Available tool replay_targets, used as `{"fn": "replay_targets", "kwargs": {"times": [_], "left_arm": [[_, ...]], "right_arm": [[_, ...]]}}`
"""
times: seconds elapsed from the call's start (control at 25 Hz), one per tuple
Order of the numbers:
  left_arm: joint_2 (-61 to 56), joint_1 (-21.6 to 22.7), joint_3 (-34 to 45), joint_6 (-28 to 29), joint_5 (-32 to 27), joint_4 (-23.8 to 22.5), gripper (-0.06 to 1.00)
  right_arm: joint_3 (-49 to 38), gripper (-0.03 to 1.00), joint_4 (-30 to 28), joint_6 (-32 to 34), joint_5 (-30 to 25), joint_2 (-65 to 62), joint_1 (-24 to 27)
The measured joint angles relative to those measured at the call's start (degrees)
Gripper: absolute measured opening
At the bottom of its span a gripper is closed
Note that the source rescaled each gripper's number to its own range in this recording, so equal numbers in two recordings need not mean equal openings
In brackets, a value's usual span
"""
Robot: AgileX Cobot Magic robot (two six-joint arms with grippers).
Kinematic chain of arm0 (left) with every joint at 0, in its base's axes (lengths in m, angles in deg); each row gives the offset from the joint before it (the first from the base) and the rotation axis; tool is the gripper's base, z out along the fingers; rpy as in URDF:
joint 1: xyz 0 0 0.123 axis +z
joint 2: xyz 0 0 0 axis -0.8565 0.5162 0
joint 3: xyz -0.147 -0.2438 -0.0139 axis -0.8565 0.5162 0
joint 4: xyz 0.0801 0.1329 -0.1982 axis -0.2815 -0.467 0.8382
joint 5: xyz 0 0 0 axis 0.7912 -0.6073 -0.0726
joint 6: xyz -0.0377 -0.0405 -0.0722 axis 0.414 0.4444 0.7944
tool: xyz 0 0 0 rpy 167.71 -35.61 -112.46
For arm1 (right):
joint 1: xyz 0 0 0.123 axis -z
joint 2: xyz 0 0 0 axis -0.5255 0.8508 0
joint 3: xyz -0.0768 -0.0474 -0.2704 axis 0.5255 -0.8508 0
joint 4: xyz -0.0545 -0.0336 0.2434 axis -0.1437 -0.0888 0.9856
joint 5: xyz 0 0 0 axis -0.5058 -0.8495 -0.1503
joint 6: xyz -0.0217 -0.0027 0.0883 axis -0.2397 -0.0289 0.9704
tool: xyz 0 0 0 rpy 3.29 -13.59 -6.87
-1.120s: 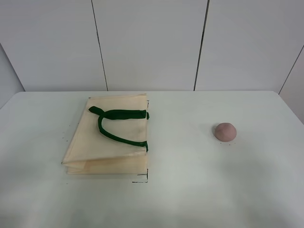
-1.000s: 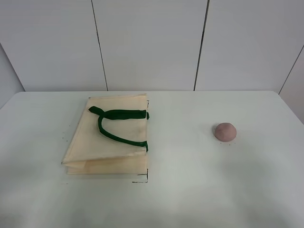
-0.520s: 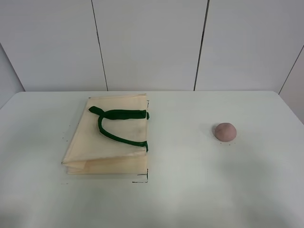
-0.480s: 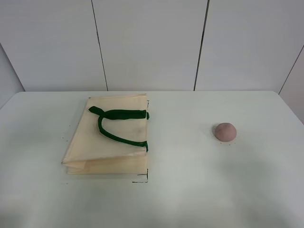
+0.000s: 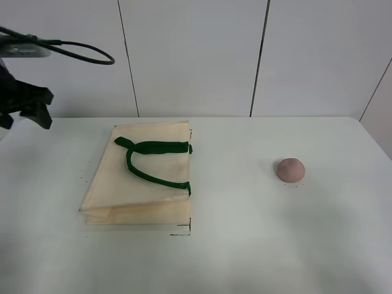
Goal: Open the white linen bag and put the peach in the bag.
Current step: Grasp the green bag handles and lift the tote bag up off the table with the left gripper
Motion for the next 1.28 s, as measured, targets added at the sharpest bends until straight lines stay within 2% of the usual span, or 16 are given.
{"fn": "replay_targets", "kwargs": {"times": [0.24, 0.52, 0.64, 1.28], "left_arm": [[18.03, -1.77, -13.60, 4.60, -5.12, 1.92, 1.00], [27.75, -12.85, -20.45, 12.51, -3.15, 2.65, 1.00], [31.94, -15.56, -22.89, 13.94, -2.77, 2.91, 1.00], [43.73, -15.92, -24.82, 16.77, 1.88, 0.40, 0.99]], "right_arm": [[0.00, 1.00, 0.00, 0.00, 0.00, 0.00, 0.00], [0.00, 1.00, 0.00, 0.00, 0.00, 0.00, 0.00], [0.00, 1.00, 0.00, 0.00, 0.00, 0.00, 0.00], [0.00, 1.00, 0.00, -0.02, 0.00, 0.00, 0.00]]}}
